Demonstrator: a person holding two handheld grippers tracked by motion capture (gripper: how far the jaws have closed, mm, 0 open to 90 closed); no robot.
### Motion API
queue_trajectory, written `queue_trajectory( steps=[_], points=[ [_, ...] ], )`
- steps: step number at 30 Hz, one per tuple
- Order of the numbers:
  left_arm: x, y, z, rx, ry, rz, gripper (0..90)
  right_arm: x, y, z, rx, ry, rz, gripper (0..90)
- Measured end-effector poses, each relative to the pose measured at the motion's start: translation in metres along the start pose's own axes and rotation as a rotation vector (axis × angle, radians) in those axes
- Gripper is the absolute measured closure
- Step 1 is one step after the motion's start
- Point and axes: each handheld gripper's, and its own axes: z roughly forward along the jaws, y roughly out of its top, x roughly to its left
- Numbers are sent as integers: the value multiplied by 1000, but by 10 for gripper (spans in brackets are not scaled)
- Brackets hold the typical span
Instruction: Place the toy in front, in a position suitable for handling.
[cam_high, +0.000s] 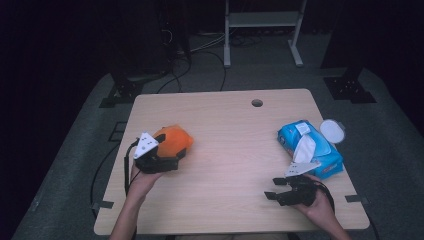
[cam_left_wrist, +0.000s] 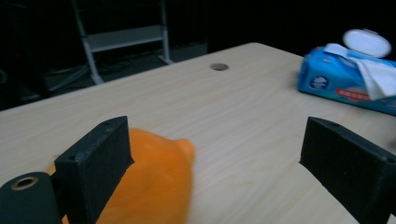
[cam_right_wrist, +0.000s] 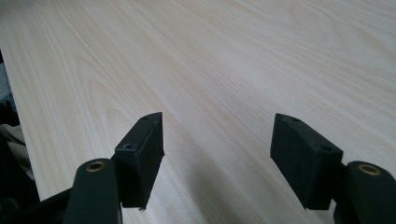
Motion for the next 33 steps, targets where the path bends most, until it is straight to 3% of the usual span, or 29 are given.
queue_trajectory(
  steps=[6, 13, 19, 25, 29, 33],
  points=[
    [25, -5, -14, -16, 79, -39, 83, 1, 0, 3, 11, 6, -4, 333],
    [47, -22, -14, 5, 130, -71, 83, 2, 0, 4, 18, 9, -14, 333],
    [55, -34, -5, 18, 131, -76, 83, 2, 0, 4, 20, 10, -19, 333],
    [60, -40, 8, 22, 109, -117, 83, 3, 0, 5, 22, 8, -20, 333],
    [58, -49, 19, 82, 110, -90, 76, 3, 0, 4, 17, 6, -16, 333],
    [59, -56, 24, 103, 87, -127, 40, 4, 0, 4, 22, 8, -19, 333]
  ],
)
